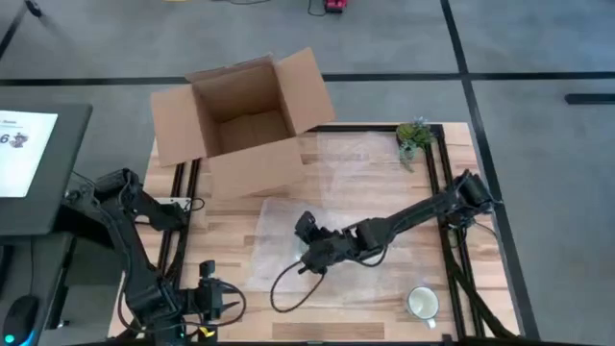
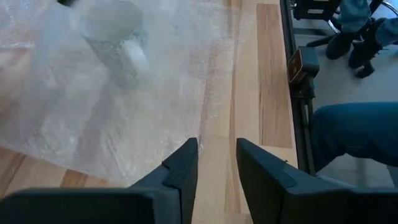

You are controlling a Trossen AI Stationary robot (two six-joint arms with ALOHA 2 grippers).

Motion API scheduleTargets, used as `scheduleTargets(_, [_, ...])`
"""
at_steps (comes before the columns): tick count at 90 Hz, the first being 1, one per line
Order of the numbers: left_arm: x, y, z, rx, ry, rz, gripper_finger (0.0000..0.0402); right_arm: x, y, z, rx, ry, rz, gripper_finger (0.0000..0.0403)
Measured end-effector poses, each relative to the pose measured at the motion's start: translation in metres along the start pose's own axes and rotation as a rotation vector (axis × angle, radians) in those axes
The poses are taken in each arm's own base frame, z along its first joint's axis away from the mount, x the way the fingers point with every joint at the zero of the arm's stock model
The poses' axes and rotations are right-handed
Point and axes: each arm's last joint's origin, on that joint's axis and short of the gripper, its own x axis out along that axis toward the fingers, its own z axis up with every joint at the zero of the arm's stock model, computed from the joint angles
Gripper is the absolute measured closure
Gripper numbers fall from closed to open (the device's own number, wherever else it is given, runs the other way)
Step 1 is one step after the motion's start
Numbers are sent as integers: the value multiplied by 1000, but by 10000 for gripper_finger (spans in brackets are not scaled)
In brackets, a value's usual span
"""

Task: Wrap mug
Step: Wrap the green patterned mug with the bubble wrap

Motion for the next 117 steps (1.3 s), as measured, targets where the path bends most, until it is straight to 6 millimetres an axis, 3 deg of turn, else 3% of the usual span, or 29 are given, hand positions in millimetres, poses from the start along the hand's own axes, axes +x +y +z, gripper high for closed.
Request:
scheduleTargets(22, [0,0,0,3,0,0,311,-64,7,11,-24,30,-47,402])
scheduleTargets(41, [0,0,0,18,-3,3,311,-125,12,-13,98,92,52,403])
scheduleTargets(66, [4,2,4,30,-13,22,311,-180,26,-35,232,136,115,403])
scheduleTargets(79, [7,4,6,24,-12,33,311,-192,35,-34,322,133,196,403])
scheduleTargets(90, [8,4,7,21,-12,36,311,-189,46,-29,384,157,325,403])
scheduleTargets(117, [8,4,7,21,-11,35,311,-158,97,-5,339,324,526,403])
